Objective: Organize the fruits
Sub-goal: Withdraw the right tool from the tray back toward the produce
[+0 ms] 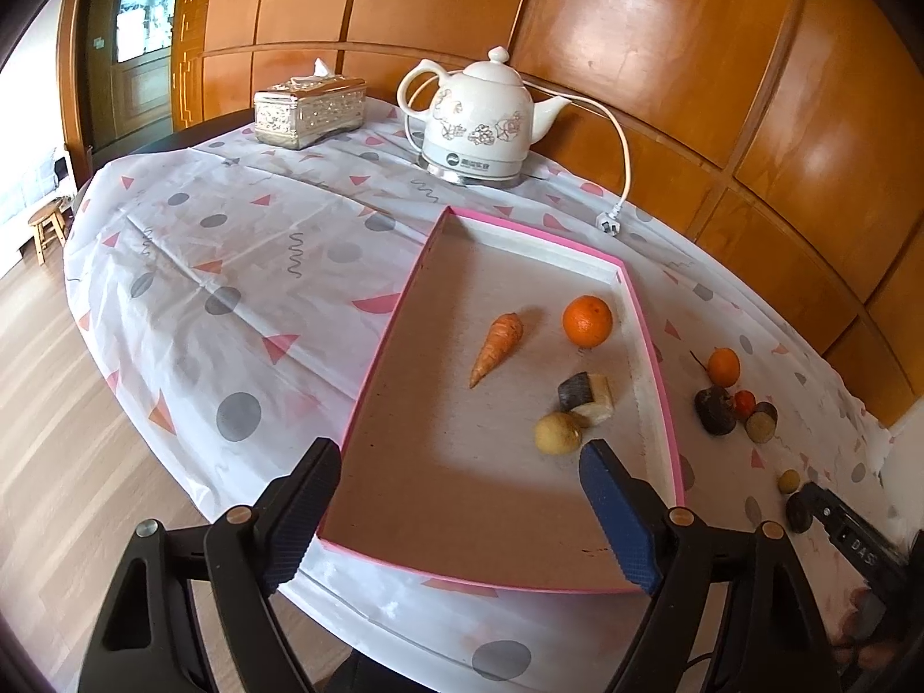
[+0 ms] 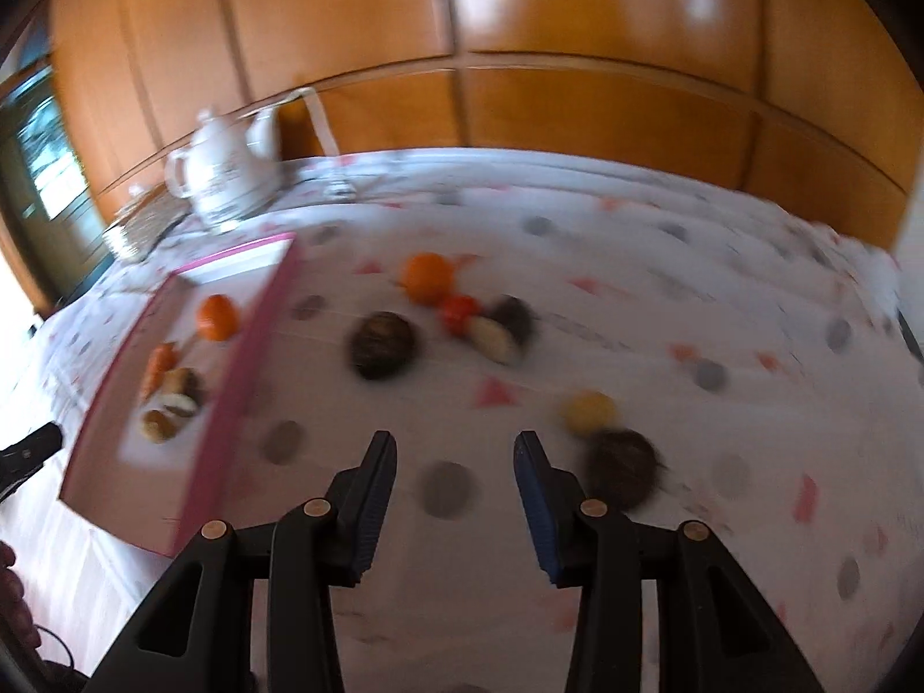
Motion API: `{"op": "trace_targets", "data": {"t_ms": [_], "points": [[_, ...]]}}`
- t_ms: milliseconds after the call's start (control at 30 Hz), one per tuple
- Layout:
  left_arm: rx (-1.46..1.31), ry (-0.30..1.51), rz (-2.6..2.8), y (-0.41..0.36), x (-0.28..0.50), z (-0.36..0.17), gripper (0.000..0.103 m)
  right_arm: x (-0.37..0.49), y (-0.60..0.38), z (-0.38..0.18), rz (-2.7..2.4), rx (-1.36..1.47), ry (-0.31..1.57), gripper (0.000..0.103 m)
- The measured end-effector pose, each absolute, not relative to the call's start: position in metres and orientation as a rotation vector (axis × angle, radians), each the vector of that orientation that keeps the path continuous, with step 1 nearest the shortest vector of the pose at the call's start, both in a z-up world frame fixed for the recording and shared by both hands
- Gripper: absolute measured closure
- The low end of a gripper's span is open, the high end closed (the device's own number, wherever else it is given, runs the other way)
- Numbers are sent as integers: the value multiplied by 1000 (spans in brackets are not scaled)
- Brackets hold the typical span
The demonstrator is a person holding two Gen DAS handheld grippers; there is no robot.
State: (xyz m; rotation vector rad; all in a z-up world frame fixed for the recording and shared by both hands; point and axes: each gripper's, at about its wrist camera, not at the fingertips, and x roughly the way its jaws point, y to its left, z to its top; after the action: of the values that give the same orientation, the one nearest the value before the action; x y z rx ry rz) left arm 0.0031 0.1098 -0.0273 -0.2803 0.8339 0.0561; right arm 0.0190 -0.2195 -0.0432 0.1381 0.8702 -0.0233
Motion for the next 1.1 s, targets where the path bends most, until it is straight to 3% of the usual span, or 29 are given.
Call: {"op": "trace_targets", "data": {"t_ms": [433,1100], "points": [[-222,848,9,88,5,-27,18,-27,-307,-59,-286,245,877,60],[-28,857,-242,17,30,-5,18,-53,-352,-73,-441,318,888,60]]}}
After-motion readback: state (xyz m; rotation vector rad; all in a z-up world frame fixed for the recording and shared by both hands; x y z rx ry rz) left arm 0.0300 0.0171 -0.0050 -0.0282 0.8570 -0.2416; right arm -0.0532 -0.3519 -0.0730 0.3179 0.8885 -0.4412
